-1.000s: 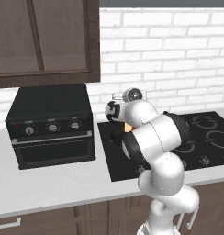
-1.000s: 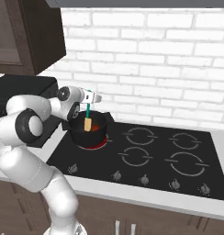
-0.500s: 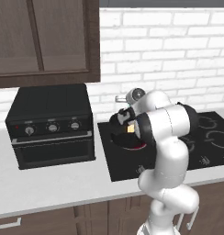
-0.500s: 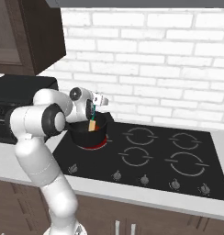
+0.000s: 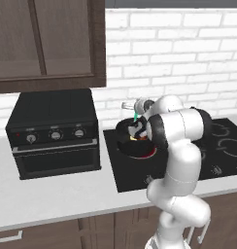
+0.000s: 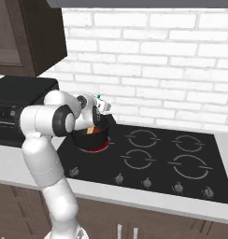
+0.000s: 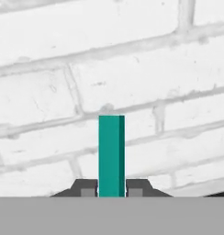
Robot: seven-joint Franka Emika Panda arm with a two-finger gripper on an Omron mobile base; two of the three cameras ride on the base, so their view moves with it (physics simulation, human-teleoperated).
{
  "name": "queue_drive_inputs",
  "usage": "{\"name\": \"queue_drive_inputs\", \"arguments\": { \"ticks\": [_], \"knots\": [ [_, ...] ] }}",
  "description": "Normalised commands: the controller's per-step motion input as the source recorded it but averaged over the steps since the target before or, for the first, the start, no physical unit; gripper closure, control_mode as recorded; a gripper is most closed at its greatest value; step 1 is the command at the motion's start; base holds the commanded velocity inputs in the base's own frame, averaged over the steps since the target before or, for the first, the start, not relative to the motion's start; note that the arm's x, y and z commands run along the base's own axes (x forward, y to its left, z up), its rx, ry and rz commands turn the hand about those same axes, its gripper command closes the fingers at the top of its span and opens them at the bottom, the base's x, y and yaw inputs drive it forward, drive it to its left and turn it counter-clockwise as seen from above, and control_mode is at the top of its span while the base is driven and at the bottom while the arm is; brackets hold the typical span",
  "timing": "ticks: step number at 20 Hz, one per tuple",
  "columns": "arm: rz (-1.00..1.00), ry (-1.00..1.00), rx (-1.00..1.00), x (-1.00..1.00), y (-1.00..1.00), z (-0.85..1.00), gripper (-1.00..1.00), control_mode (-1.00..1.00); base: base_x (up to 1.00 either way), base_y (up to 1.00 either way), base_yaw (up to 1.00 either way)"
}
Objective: Put the tomato and avocado in the pot. Retrieve the spatula and lightly stir the vegetables in the pot.
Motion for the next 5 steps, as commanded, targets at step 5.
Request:
{"name": "queue_drive_inputs", "arguments": {
  "ticks": [5],
  "knots": [
    [0.01, -0.06, 0.21, -0.11, 0.0, 0.16, 1.0, -1.0, 0.0, 0.0, 0.0]
  ]
}}
